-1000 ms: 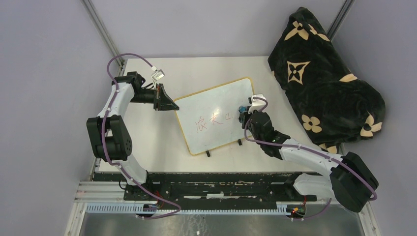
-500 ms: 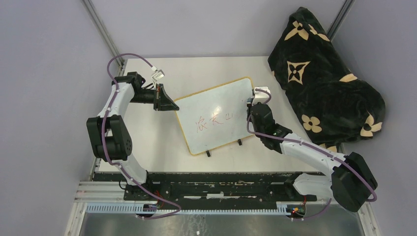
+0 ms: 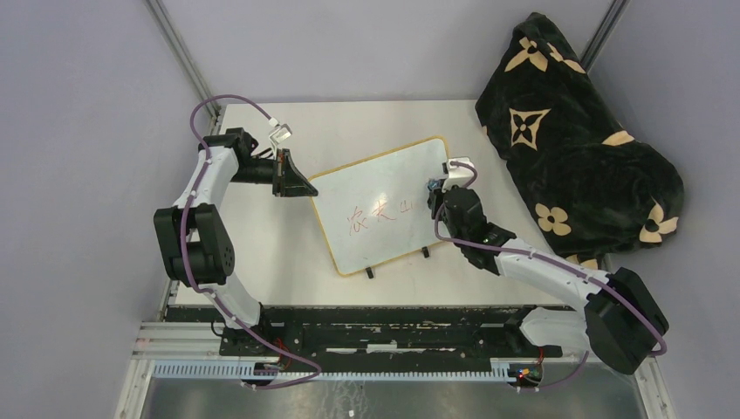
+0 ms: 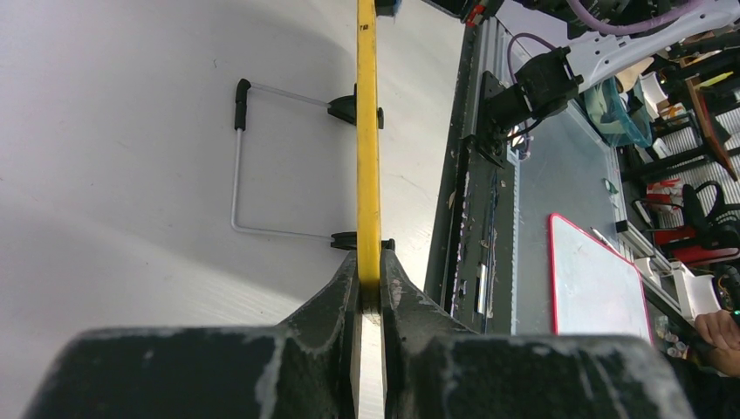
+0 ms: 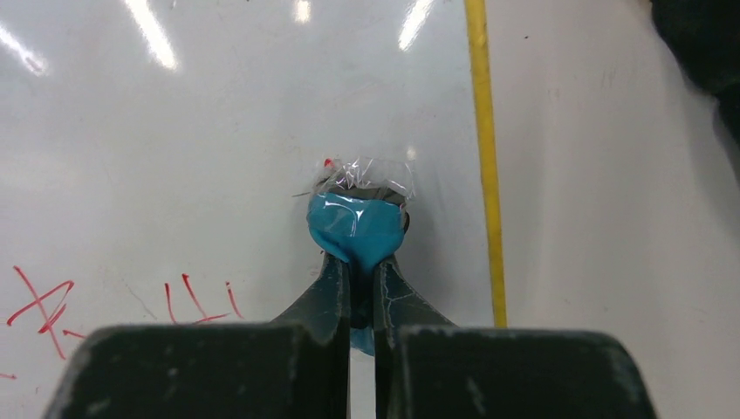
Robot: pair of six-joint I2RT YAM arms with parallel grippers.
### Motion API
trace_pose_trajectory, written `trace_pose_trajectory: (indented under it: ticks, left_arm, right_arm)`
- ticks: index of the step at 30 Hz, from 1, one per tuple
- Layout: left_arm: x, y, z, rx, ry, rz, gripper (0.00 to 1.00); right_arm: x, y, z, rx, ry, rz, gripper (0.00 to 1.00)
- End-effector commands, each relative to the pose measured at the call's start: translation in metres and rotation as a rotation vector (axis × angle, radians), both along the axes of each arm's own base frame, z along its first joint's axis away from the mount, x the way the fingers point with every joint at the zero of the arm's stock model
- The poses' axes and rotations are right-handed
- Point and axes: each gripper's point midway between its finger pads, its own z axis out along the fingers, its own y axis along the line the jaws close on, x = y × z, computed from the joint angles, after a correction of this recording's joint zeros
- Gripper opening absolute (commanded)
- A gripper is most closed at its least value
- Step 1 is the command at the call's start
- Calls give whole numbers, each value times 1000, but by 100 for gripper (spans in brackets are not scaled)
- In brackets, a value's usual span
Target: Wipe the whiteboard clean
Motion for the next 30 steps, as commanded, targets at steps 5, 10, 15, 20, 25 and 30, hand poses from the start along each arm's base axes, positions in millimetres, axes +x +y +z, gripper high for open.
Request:
trace_pose_trajectory:
  ticks: [5,10,15,20,25,30]
  left_arm:
    - [5,3,-14,65,-78,-36,3]
    - [4,4,-14,69,-77,-35,3]
    - [3,4,-13,72,-79,-38,3]
    - [2,5,-13,78,-83,-39,3]
    - [1,4,-13,71,-81,-44,3]
    - [0,4,-15,73,-79,-46,3]
  right_arm:
    - [-27,32,-14,35,36,115,1]
    - [-36,31,-30,35,55,96,1]
    - [-32,11,-31,-4,44,2,1]
    - [-31,-28,-18,-62,-5,-149,1]
    - [-29,-54,-16,-69,-2,-233,1]
    - [-25,-35,-21,-41,23,-146,1]
